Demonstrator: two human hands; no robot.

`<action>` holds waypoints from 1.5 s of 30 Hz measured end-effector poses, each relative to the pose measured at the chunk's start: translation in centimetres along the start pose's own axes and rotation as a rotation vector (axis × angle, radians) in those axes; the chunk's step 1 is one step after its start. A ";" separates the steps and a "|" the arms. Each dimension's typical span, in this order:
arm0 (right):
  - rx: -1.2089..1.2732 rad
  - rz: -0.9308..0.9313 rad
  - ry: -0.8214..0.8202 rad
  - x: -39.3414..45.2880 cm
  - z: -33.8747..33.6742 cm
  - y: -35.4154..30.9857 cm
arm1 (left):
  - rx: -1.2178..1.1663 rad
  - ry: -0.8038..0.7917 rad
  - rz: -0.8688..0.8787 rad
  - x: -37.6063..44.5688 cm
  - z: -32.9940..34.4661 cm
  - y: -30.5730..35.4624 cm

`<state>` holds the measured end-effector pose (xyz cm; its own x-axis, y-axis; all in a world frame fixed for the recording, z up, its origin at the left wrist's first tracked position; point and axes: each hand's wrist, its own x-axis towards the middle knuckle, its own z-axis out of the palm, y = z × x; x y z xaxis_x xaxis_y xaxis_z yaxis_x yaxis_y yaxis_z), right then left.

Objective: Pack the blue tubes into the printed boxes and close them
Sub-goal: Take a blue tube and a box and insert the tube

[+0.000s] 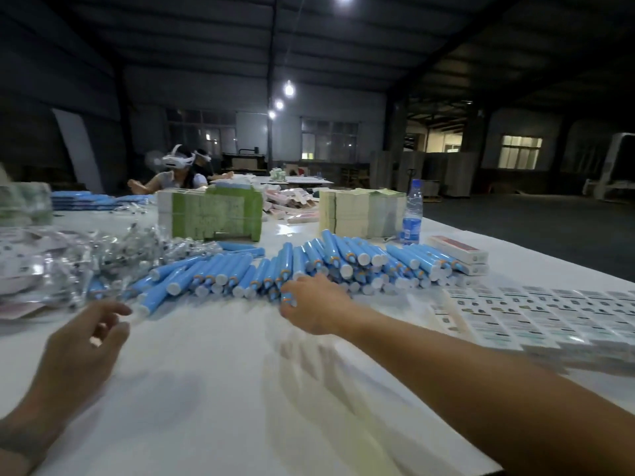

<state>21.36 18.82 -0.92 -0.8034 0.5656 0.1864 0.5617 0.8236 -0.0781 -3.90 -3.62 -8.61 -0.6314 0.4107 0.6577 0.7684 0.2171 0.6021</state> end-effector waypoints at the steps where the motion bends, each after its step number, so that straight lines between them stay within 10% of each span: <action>1: 0.023 -0.051 -0.014 1.0 0.8 -2.5 | -0.016 0.019 -0.012 -0.2 -0.4 1.5; 13: 0.060 -0.364 -0.140 4.6 9.3 -17.0 | 0.163 0.122 -0.229 0.5 -2.6 1.6; 20: 0.070 -0.351 -0.169 4.6 9.0 -17.5 | 0.842 -0.335 -0.529 2.9 -9.7 -2.1; 26: 0.085 -0.354 -0.160 4.6 9.3 -17.5 | 1.173 -0.240 -0.896 2.9 -20.8 -6.4; 30: 0.093 -0.355 -0.163 4.7 9.2 -17.5 | 1.085 -0.259 -1.073 2.0 -24.0 -8.2; 38: 0.107 -0.370 -0.156 4.4 9.0 -18.0 | 1.044 -0.299 -0.743 4.2 -20.7 -5.4; 45: 0.127 -0.364 -0.135 4.4 9.2 -17.7 | 0.235 -0.242 -0.724 7.9 -14.6 2.6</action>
<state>6.06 7.17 -7.73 -0.9686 0.2298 0.0945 0.2141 0.9648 -0.1525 -8.42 -12.74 4.72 -0.9626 0.2709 0.0070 0.1946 0.6732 0.7134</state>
